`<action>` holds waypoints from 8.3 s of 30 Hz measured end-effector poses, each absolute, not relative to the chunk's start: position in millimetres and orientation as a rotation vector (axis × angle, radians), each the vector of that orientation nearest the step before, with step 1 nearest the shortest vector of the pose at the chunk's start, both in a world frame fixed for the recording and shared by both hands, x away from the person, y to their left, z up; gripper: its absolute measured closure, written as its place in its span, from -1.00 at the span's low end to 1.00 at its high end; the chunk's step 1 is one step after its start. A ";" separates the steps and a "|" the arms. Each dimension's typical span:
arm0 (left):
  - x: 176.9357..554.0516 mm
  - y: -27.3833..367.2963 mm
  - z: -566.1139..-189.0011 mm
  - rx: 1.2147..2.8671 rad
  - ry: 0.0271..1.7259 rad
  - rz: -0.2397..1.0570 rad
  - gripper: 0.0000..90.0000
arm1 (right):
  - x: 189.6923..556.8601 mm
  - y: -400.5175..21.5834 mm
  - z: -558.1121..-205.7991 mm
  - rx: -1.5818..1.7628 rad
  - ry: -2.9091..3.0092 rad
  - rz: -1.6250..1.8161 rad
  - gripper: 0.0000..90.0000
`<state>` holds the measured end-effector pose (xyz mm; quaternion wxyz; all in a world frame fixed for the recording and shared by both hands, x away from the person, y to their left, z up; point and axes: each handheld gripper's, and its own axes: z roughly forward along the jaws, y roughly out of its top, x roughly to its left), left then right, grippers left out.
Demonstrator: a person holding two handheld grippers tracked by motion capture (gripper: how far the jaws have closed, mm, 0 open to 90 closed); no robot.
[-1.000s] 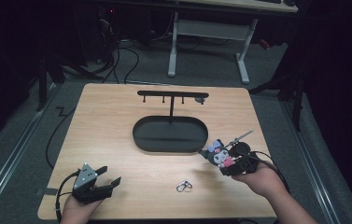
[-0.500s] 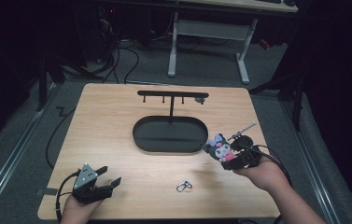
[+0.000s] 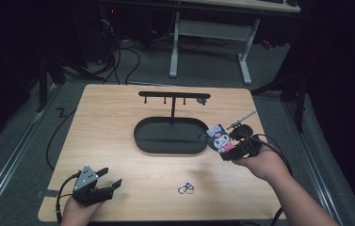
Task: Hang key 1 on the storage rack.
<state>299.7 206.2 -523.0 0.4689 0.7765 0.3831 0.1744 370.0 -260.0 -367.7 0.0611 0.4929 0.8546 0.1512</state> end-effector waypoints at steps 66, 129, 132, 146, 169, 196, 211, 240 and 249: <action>299.9 206.6 -523.6 1.918 0.920 0.416 -0.33 | 448.2 -229.7 -292.6 1.563 2.515 0.504 0.10; 299.7 202.5 -525.8 1.954 0.898 0.416 -0.32 | 466.0 -237.8 -401.8 1.700 2.486 0.519 -0.07; 299.7 202.3 -524.3 1.956 0.884 0.434 -0.32 | 466.3 -238.9 -404.2 1.714 2.460 0.566 -0.25; 296.2 196.2 -519.6 1.958 0.870 0.423 -0.26 | 422.1 -250.8 -406.0 1.631 2.440 0.637 -0.10; 279.1 138.1 -513.9 2.032 0.805 0.369 0.36 | 291.2 -273.5 -494.4 1.391 2.179 1.013 0.32; 300.4 -48.7 -523.0 2.208 0.589 0.233 0.87 | 267.2 -303.3 -505.7 1.464 2.107 1.231 0.47; 306.4 141.5 -512.2 2.083 0.897 0.529 0.58 | 268.2 -282.3 -513.0 1.436 2.226 1.177 0.45; 306.0 215.9 -520.5 1.952 1.017 0.456 0.27 | 319.3 -201.9 -495.8 1.164 2.600 0.650 0.68; 306.0 215.4 -521.0 1.954 1.014 0.454 0.27 | 333.8 -210.9 -484.4 1.228 2.652 0.646 0.97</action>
